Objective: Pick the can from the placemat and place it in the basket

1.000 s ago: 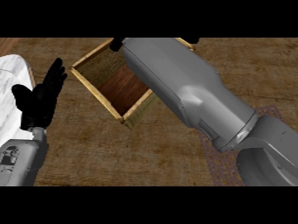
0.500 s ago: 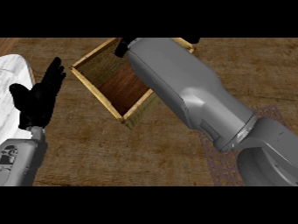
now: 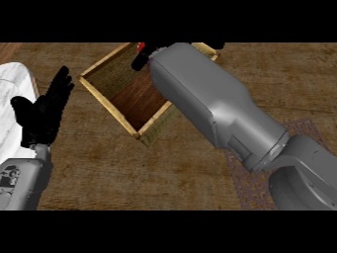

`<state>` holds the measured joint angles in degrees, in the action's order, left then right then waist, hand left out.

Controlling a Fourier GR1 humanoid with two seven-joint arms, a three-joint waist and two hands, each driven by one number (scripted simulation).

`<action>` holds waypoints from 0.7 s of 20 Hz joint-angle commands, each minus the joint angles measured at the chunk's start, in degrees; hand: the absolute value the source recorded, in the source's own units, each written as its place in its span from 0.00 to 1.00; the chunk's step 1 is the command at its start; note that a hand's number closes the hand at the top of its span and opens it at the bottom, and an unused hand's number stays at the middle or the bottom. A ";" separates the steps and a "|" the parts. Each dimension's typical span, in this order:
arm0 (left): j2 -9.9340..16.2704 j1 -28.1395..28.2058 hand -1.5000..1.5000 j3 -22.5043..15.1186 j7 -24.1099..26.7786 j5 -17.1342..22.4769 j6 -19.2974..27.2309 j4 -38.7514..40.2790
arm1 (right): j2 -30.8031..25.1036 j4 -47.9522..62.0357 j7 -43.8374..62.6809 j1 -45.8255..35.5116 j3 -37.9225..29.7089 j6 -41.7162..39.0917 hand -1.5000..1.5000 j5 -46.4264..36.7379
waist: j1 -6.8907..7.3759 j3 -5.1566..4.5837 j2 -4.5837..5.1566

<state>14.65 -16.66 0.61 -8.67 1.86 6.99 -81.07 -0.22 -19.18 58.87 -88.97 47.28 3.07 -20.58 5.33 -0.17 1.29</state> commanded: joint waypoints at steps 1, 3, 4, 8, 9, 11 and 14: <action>-1.30 2.28 0.50 -0.44 2.15 -0.10 0.10 -0.02 | 0.21 1.53 4.33 -0.65 -1.91 0.21 1.00 2.19 | 0.47 -0.03 0.13; -0.05 -0.78 0.50 0.87 0.29 0.56 -0.51 1.33 | 0.20 1.02 6.70 0.51 -0.49 -2.79 1.00 2.49 | 0.27 -0.05 0.12; -2.33 1.27 0.50 -1.08 1.00 -0.82 1.24 -0.16 | 0.20 0.45 7.87 0.54 -0.56 -2.81 1.00 3.09 | 0.73 -0.04 0.01; -0.20 2.20 0.50 -0.07 0.44 -0.44 -0.16 -1.43 | 0.20 3.75 8.13 -1.00 -1.66 0.14 0.00 3.03 | 0.19 0.01 -0.08; 0.06 -0.40 0.50 1.48 2.09 0.00 -0.22 1.61 | 0.20 2.08 7.23 -0.21 -1.43 3.06 0.00 2.52 | -1.25 0.02 -0.17; -0.13 1.92 0.50 0.58 -0.29 0.59 -0.85 -1.30 | 0.20 -1.23 8.92 2.32 -0.17 10.02 0.00 1.59 | -0.40 0.05 -0.41; -0.59 2.73 0.50 0.60 1.11 0.51 -0.68 -1.28 | 0.20 0.34 7.22 -0.34 -2.42 16.27 0.00 1.27 | -0.33 0.06 -0.29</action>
<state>14.12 -15.10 1.07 -7.81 1.97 6.63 -81.34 -0.46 -19.11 61.26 -88.46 45.95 9.45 -18.67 4.95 -0.14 1.04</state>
